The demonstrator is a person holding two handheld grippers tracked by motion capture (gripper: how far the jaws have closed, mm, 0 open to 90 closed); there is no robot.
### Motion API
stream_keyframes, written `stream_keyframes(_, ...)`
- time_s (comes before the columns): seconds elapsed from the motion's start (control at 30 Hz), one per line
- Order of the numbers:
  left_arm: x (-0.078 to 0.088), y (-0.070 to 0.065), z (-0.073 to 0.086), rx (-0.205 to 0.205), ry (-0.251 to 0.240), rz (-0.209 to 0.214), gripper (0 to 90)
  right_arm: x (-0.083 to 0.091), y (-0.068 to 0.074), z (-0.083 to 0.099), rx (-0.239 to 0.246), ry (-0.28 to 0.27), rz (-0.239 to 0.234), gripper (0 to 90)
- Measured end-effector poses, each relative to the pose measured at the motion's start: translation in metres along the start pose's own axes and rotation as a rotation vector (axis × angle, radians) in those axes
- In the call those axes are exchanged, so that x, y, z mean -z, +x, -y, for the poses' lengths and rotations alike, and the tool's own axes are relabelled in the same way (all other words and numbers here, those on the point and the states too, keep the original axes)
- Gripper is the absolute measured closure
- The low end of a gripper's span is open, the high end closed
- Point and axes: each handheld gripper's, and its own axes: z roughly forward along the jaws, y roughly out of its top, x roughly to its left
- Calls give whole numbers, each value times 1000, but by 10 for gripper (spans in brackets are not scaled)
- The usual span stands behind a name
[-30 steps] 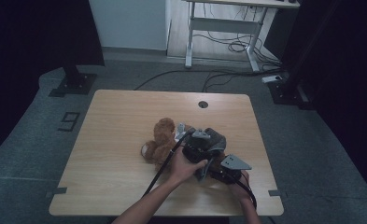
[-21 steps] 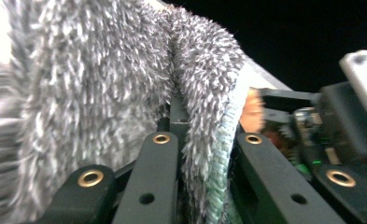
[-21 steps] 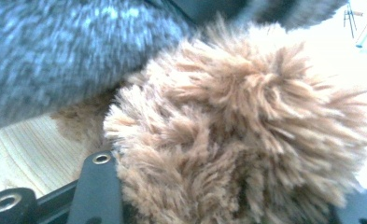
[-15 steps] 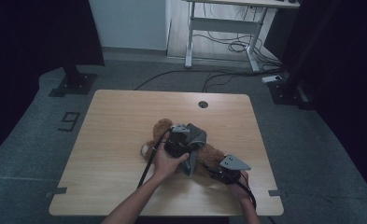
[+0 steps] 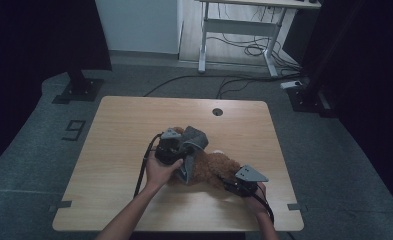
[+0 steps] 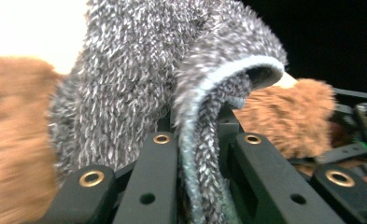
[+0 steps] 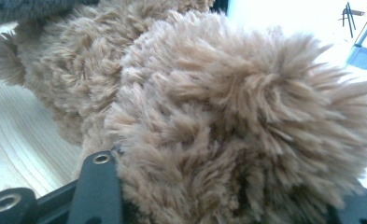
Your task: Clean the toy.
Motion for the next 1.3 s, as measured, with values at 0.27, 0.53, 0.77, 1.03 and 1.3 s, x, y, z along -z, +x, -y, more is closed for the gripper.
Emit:
stream_keyframes(0.27, 16, 36, 11, 31, 12, -125, 825, 0, 0, 0, -2, 0, 0, 457)
stream_keyframes(0.53, 21, 48, 12, 77, 3, -126, 823, 0, 0, 0, -5, 0, -1, 457)
stream_keyframes(0.77, 15, 4, -7, -27, -2, -37, 823, 1, 0, 1, -6, 1, 1, 457)
stream_keyframes(1.03, -22, -33, -14, -50, 46, 86, 822, 1, -1, 1, -8, -2, 0, 457)
stream_keyframes(1.3, -38, -53, -14, -101, 94, 56, 819, 2, -1, 2, -4, 0, 1, 456)
